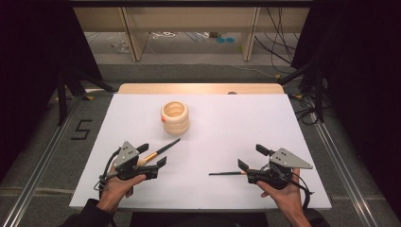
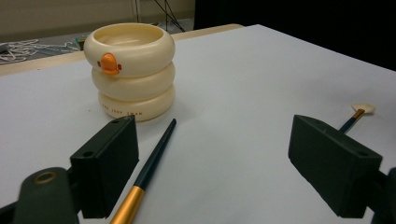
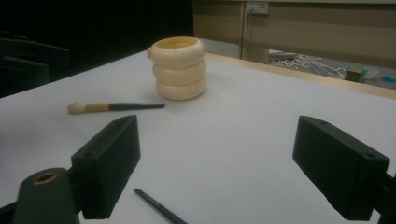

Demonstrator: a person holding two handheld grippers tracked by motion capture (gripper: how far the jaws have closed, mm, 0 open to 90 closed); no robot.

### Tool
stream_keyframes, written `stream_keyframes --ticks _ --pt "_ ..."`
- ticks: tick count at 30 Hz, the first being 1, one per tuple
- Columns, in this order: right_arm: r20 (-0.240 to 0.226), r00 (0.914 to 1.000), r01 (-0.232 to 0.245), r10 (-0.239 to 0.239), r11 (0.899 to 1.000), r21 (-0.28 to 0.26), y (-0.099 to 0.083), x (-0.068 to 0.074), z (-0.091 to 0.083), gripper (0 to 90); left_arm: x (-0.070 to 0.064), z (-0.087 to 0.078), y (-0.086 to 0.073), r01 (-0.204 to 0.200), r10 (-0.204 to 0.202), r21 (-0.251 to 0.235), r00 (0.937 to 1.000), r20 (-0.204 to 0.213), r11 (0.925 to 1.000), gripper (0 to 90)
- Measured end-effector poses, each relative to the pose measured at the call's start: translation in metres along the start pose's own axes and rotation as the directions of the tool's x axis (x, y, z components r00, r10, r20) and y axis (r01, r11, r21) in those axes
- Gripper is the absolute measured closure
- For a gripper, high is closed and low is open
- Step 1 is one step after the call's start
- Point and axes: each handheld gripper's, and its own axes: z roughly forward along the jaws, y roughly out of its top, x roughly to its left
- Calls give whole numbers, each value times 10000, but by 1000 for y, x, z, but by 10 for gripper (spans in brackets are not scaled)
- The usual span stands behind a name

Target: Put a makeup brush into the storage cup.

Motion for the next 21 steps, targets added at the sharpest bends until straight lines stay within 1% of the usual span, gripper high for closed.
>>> stream_keyframes --ticks 6,7,8,9,14,16,20,21 --pt "13 10000 43 -43 9999 122 0 1 0 157 1 0 0 -76 76 12 10000 -14 10000 158" --pt "-10 10000 49 -49 10000 42 0 1 1 157 1 0 0 -44 44 4 10000 -22 10000 158" --pt "-10 10000 49 -49 10000 42 0 1 1 157 0 0 0 -17 17 -3 10000 -30 10000 158" --pt "-14 10000 75 -75 9998 159 0 1 1 158 1 0 0 -17 17 9 10000 -26 10000 158" --pt "-28 10000 71 -71 9999 115 0 1 1 158 0 0 0 117 -117 16 9999 -53 9999 158" --pt "-39 10000 75 -74 9999 120 0 1 1 158 1 0 0 -21 21 30 10000 -41 10000 158" --pt "-132 9999 78 -76 9998 180 0 1 2 158 1 0 0 -68 68 36 10000 -37 10000 158" --pt "-246 9996 157 -148 9992 377 0 1 2 159 1 0 0 -87 87 46 10000 -36 10000 158"
